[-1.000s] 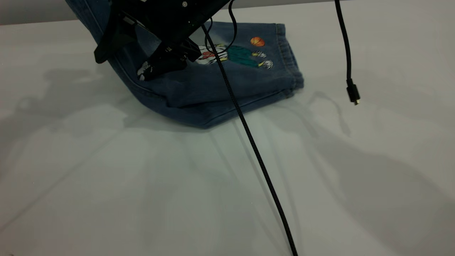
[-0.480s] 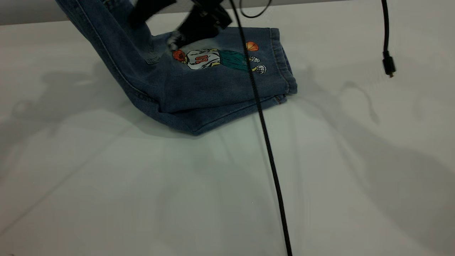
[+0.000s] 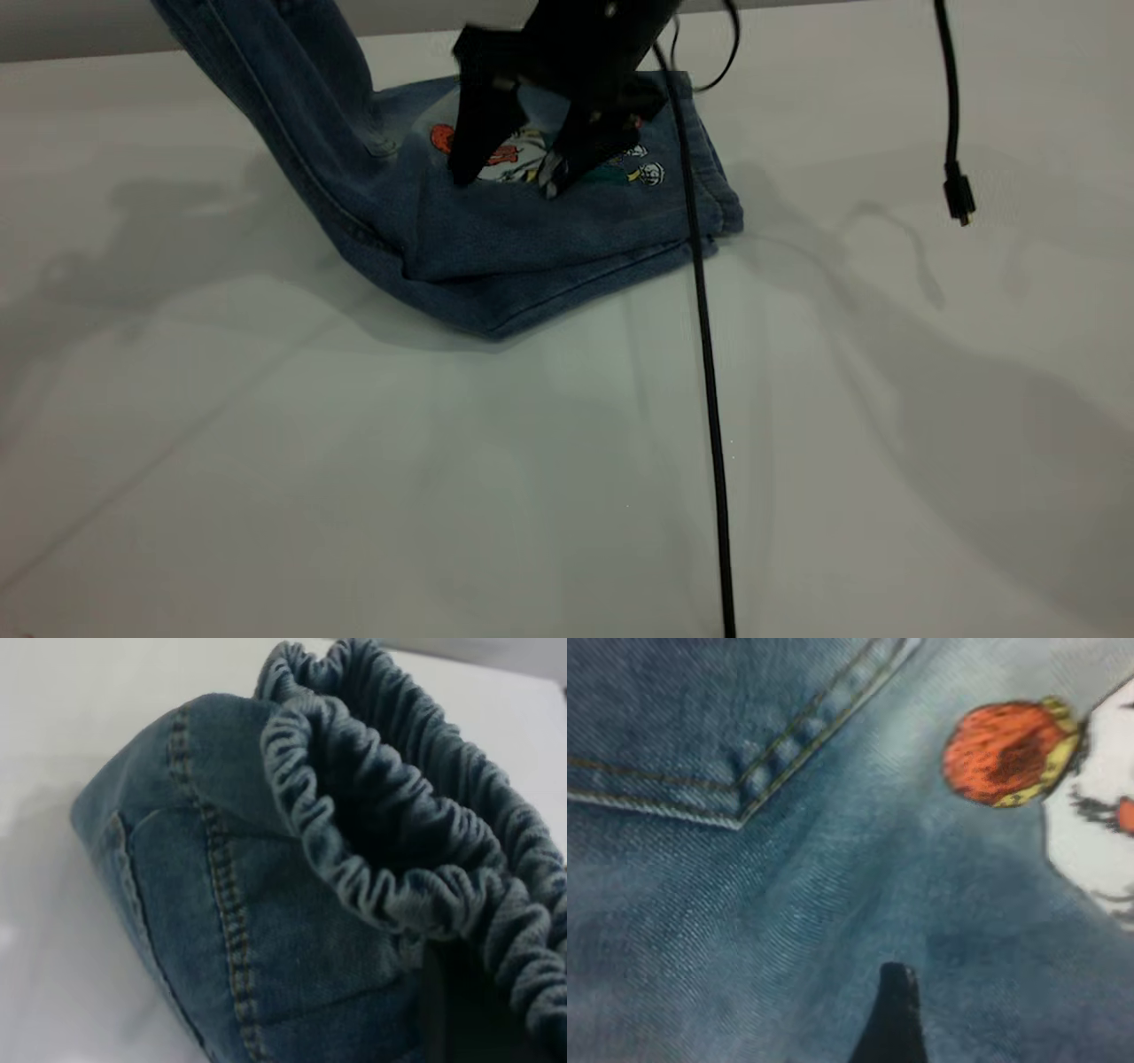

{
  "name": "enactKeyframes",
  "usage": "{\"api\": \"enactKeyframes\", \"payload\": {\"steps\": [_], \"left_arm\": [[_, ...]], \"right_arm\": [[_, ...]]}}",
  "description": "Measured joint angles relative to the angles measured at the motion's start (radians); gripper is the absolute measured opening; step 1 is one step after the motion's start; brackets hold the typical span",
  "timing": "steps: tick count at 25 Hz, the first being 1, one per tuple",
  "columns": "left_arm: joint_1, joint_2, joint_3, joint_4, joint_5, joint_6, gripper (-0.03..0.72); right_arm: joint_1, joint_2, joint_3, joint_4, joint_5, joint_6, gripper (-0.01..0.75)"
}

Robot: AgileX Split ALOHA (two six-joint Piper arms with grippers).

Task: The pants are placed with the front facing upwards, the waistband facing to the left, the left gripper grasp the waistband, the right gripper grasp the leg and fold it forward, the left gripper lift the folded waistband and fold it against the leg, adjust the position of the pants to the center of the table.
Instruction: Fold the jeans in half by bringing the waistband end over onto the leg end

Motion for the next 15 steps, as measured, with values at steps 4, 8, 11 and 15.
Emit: {"api": "enactKeyframes", "payload": {"steps": [4,8,11,15], "left_arm": [[-0.001,-0.003,0.000,-0.041,0.003,0.031,0.153],[-0.041,-0.003,0.000,-0.061,-0.004,0.064,0.153],[-0.085,-0.003,0.000,-0.060,-0.025,0.080,0.153],[-0.103,-0.003,0.000,-0.060,-0.046,0.078,0.153]], "right_arm": [[0.016,0.023,0.000,0.029,-0.010,0.001,0.556],[0.026,0.035,0.000,0.036,-0.017,0.001,0.556],[0.024,0.033,-0.002,0.038,-0.003,-0.002,0.547],[-0.015,0.017,-0.044,0.011,0.045,-0.001,0.522]]}}
